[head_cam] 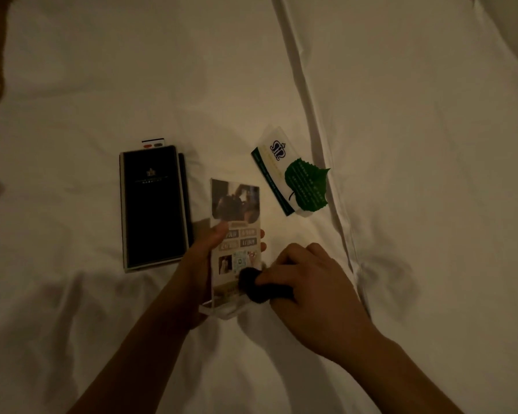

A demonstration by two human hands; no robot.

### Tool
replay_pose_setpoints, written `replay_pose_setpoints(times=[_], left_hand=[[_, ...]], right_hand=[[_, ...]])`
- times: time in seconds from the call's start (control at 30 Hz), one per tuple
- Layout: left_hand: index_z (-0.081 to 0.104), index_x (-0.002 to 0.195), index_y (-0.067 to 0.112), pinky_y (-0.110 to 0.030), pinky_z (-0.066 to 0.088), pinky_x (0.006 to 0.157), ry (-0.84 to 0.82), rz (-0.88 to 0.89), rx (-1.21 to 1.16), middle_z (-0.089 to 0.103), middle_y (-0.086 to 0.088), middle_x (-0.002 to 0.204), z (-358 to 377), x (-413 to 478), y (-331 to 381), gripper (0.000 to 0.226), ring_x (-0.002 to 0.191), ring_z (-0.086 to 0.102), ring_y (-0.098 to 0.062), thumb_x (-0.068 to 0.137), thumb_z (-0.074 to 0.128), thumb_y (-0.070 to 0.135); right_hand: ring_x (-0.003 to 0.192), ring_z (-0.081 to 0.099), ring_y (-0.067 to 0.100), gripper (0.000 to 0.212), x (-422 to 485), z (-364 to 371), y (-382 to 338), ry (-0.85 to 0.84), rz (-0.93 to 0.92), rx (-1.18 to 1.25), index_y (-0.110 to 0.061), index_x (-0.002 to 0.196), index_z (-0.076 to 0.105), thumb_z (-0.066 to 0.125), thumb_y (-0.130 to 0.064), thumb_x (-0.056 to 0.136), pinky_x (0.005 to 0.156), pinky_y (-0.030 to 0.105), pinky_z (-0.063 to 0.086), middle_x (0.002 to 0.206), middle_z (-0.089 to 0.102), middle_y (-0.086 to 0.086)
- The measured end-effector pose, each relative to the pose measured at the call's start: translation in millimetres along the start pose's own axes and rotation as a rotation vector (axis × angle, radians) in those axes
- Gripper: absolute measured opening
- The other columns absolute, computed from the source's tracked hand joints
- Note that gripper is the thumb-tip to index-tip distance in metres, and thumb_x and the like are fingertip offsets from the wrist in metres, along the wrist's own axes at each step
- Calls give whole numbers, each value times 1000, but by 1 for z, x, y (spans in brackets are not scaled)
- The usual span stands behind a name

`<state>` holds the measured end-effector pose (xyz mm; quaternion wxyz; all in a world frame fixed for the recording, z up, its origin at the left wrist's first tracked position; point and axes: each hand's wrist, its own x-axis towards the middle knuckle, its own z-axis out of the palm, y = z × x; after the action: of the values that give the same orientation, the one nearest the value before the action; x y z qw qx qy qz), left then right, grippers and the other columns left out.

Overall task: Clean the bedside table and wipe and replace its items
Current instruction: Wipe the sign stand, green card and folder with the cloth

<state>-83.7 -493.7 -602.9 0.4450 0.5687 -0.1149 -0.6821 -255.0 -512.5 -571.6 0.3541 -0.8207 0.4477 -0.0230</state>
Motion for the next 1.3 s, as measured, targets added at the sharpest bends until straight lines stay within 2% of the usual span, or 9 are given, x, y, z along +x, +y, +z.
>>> replay_pose_setpoints(times=[0.13, 0.37, 0.57, 0.67, 0.77, 0.9, 1.0, 1.13, 1.3], left_hand=[[67, 118, 12, -44, 52, 87, 121, -23, -148, 70, -16, 121, 5, 9, -1, 61, 115, 64, -32, 76, 50, 54], [67, 117, 22, -43, 58, 75, 230, 65, -396, 72, -14, 115, 11, 12, 5, 55, 105, 68, -31, 92, 38, 61], [69, 91, 17, -38, 60, 63, 263, 58, -614, 74, -7, 78, 28, 20, 1, 53, 81, 69, -27, 90, 39, 60], [65, 92, 14, -44, 60, 77, 257, 44, -658, 71, -10, 78, 28, 20, -4, 50, 84, 65, -30, 90, 41, 58], [64, 88, 14, -53, 48, 95, 284, 81, -632, 65, -12, 88, 22, 19, -4, 47, 90, 63, -32, 89, 42, 55], [68, 86, 12, -38, 59, 71, 283, 54, -658, 67, -10, 78, 25, 21, -5, 47, 73, 67, -27, 83, 51, 55], [63, 103, 15, -42, 56, 82, 255, 34, -620, 64, -12, 93, 24, 22, -5, 45, 85, 65, -29, 85, 48, 54], [76, 99, 15, -47, 59, 80, 235, 88, -620, 77, -5, 101, 12, 11, -15, 46, 95, 74, -28, 89, 55, 54], [72, 102, 11, -38, 61, 66, 82, 67, -288, 74, -16, 101, -3, 12, -2, 31, 89, 74, -29, 94, 49, 30]], right_hand=[[88, 46, 12, 38, -9, -1, -14, 41, -92, 138, -45, 112, 64, 47, -39, 78, 71, 22, 41, 97, 55, -15], [98, 55, 8, 30, -23, 20, 8, 330, 276, 406, -41, 116, 66, 60, -29, 89, 83, 24, 45, 101, 56, -18], [113, 47, 6, 42, -25, 49, -26, 547, 28, 281, -38, 126, 55, 61, -34, 84, 93, 12, 38, 121, 49, -8], [110, 44, 6, 44, -11, 50, -12, 637, 134, 276, -37, 127, 55, 59, -29, 85, 92, 13, 37, 117, 49, -9], [104, 54, 14, 40, -1, 48, -5, 627, 326, 494, -34, 125, 59, 55, -32, 85, 83, 27, 48, 109, 52, -13], [108, 50, 7, 41, -6, 48, -23, 598, 145, 403, -39, 128, 55, 53, -41, 87, 87, 19, 45, 117, 49, -13], [109, 49, 7, 42, -2, 46, -14, 600, 143, 377, -44, 128, 54, 52, -39, 86, 89, 16, 42, 115, 49, -13], [93, 61, 4, 29, 5, 38, 8, 602, 367, 665, -55, 104, 61, 54, -34, 86, 79, 23, 49, 98, 61, -17], [93, 72, 22, 28, 1, 22, 21, 445, 391, 1107, -38, 110, 71, 63, -31, 84, 82, 44, 58, 102, 75, -3]])
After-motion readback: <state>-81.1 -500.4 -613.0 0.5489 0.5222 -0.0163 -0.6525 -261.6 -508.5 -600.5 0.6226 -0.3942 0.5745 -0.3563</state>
